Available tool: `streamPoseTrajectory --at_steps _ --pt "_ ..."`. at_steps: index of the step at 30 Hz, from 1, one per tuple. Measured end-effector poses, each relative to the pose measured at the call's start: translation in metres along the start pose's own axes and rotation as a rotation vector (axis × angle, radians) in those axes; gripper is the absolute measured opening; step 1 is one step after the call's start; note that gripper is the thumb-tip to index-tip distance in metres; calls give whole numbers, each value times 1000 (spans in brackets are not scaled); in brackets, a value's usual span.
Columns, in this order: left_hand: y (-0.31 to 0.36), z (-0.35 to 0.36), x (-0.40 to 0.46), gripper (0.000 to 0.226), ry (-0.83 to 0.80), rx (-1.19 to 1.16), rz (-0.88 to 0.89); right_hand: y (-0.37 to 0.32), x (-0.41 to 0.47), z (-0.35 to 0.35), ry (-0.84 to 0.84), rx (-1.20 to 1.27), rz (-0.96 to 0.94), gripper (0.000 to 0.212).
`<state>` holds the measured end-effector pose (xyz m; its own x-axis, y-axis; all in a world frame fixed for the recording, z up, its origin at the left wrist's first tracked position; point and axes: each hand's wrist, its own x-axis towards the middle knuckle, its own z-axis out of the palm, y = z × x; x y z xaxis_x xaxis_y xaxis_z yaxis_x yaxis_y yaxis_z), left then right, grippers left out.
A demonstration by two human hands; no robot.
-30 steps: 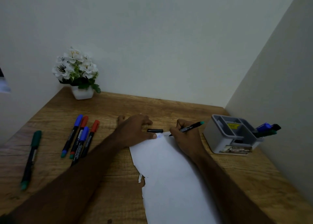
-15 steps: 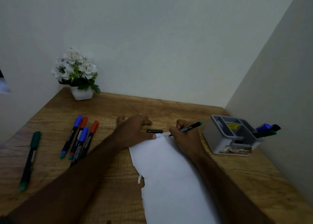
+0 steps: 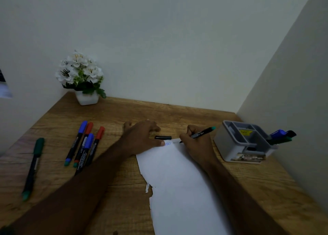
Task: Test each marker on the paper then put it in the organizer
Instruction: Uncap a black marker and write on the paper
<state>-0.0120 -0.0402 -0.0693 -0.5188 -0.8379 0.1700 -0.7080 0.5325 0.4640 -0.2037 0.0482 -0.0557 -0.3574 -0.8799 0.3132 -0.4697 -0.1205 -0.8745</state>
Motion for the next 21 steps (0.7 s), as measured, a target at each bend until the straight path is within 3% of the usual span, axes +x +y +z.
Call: streamPoseTrajectory --at_steps 21 --pt "3 -3 -3 60 -2 -26 -10 -4 -1 0 3 4 1 42"
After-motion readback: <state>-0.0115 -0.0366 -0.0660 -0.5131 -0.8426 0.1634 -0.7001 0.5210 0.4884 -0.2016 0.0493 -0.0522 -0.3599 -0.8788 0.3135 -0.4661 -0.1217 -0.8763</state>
